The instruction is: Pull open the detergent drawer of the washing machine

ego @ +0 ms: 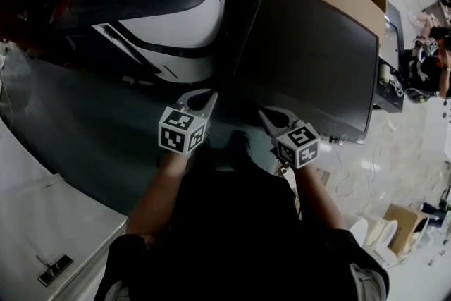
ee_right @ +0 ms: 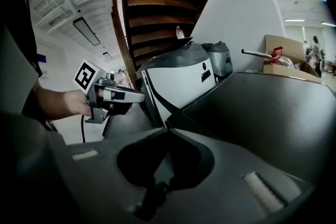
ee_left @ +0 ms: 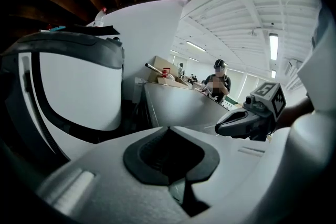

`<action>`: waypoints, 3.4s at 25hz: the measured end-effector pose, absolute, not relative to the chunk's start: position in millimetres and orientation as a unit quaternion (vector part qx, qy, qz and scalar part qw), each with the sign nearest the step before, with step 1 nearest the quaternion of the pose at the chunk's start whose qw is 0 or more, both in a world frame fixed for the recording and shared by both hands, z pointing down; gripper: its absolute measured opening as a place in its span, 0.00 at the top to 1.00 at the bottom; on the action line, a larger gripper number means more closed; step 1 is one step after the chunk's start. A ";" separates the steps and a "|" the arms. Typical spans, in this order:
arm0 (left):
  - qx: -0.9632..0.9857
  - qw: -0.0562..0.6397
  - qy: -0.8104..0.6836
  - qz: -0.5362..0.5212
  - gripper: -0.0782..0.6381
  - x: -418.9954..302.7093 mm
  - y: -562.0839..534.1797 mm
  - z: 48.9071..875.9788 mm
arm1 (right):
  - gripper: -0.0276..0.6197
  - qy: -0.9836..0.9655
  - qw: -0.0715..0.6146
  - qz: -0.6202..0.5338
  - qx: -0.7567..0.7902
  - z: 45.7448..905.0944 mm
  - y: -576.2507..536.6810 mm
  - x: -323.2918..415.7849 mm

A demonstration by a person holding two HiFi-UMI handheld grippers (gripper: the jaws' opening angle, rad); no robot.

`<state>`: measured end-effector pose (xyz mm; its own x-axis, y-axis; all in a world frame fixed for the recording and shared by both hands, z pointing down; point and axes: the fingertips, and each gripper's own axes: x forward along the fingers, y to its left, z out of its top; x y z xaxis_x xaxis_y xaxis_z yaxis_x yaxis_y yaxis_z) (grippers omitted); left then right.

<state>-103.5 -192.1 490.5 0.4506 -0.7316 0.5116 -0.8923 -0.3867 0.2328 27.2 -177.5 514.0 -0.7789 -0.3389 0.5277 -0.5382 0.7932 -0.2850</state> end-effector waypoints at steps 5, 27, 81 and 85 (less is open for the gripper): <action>0.843 0.250 -0.444 0.175 0.88 -115.2 -179.7 507.5 | 0.87 -0.901 0.252 0.215 0.281 523.7 -167.2 -0.5; 0.881 0.244 -0.330 0.237 0.87 -97.3 -189.1 560.7 | 0.68 -0.831 0.368 0.173 0.381 575.7 -165.1 27.9; 0.887 0.214 -0.307 0.272 0.69 -78.6 -203.5 602.2 | 0.68 -0.817 0.475 0.068 0.320 593.6 -169.0 4.7; 0.886 0.214 -0.310 0.272 0.72 -80.0 -203.7 601.7 | 0.68 -0.819 0.469 0.082 0.320 593.1 -168.1 5.4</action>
<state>-80.0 -203.7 601.7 0.6604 -0.4324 0.6139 -0.6654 -0.7159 0.2115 5.4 -168.1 593.1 -0.3551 -0.4471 0.8210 -0.6017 0.7814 0.1653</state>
